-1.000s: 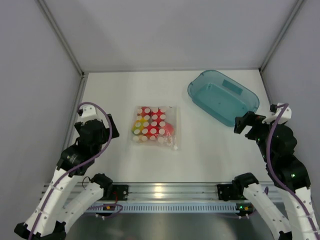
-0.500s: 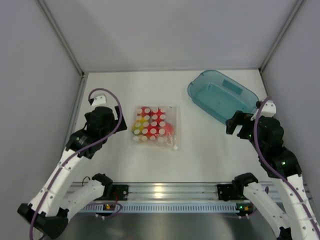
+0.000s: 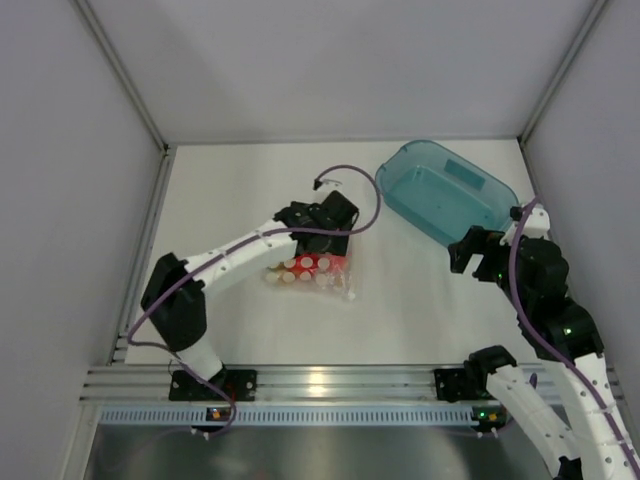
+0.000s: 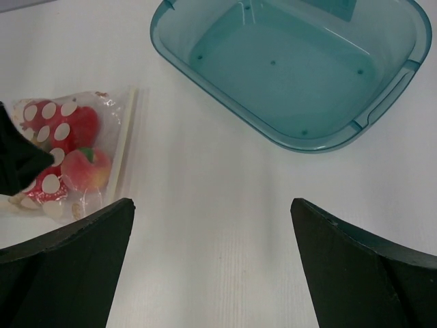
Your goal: Open the zip-top bag and remove the fake food
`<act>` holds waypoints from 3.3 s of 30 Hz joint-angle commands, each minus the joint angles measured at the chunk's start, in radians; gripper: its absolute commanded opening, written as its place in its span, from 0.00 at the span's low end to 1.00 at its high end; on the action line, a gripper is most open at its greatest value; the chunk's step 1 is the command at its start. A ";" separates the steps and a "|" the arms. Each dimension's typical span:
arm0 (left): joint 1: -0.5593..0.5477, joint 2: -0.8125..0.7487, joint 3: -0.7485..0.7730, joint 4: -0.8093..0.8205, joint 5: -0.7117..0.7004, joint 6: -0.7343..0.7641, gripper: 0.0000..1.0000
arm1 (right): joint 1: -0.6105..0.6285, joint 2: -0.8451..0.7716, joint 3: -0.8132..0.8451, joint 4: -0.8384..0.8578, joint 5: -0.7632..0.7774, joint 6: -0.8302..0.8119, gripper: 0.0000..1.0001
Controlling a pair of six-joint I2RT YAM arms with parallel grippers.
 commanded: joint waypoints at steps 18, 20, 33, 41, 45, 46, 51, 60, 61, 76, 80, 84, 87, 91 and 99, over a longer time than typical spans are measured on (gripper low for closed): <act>-0.238 0.604 0.422 -0.056 -0.443 0.129 0.94 | 0.013 -0.046 0.021 -0.022 -0.057 0.001 1.00; -0.225 0.636 0.437 -0.054 -0.445 0.140 0.88 | 0.013 -0.046 0.023 -0.021 -0.059 0.002 0.99; -0.185 0.633 0.462 -0.050 -0.352 0.106 0.08 | 0.013 -0.075 0.007 -0.007 -0.088 0.019 0.99; -0.136 0.439 0.397 -0.045 -0.376 -0.038 0.00 | 0.011 -0.071 -0.054 0.074 -0.204 0.025 0.99; -0.136 0.331 0.362 -0.047 -0.437 -0.136 0.00 | 0.013 -0.071 -0.150 0.221 -0.394 0.039 0.99; -0.137 0.311 0.354 -0.048 -0.451 -0.159 0.00 | 0.013 -0.068 -0.169 0.255 -0.430 0.047 0.98; -0.137 0.161 0.302 -0.048 -0.503 -0.309 0.00 | 0.025 -0.043 -0.307 0.626 -0.643 0.140 0.88; -0.136 -0.020 0.244 -0.047 -0.413 -0.536 0.00 | 0.339 0.098 -0.344 0.939 -0.412 0.052 0.86; -0.137 -0.034 0.224 -0.045 -0.382 -0.559 0.00 | 0.420 0.116 -0.340 0.961 -0.377 0.029 0.86; -0.139 -0.152 0.110 -0.044 -0.264 -0.728 0.00 | 0.717 0.413 -0.319 1.237 0.099 -0.186 0.74; -0.139 -0.178 0.098 -0.045 -0.263 -0.730 0.00 | 0.718 0.449 -0.329 1.288 0.107 -0.212 0.48; -0.140 -0.184 0.098 -0.035 -0.238 -0.716 0.00 | 0.718 0.471 -0.313 1.308 0.081 -0.225 0.19; -0.140 -0.188 0.104 -0.031 -0.232 -0.702 0.00 | 0.720 0.477 -0.316 1.315 0.049 -0.229 0.06; -0.139 -0.203 0.115 -0.024 -0.267 -0.639 0.03 | 0.722 0.443 -0.338 1.300 0.030 -0.245 0.00; -0.130 -0.267 0.118 0.164 -0.206 -0.158 0.98 | 0.722 0.304 -0.289 1.004 -0.016 -0.309 0.00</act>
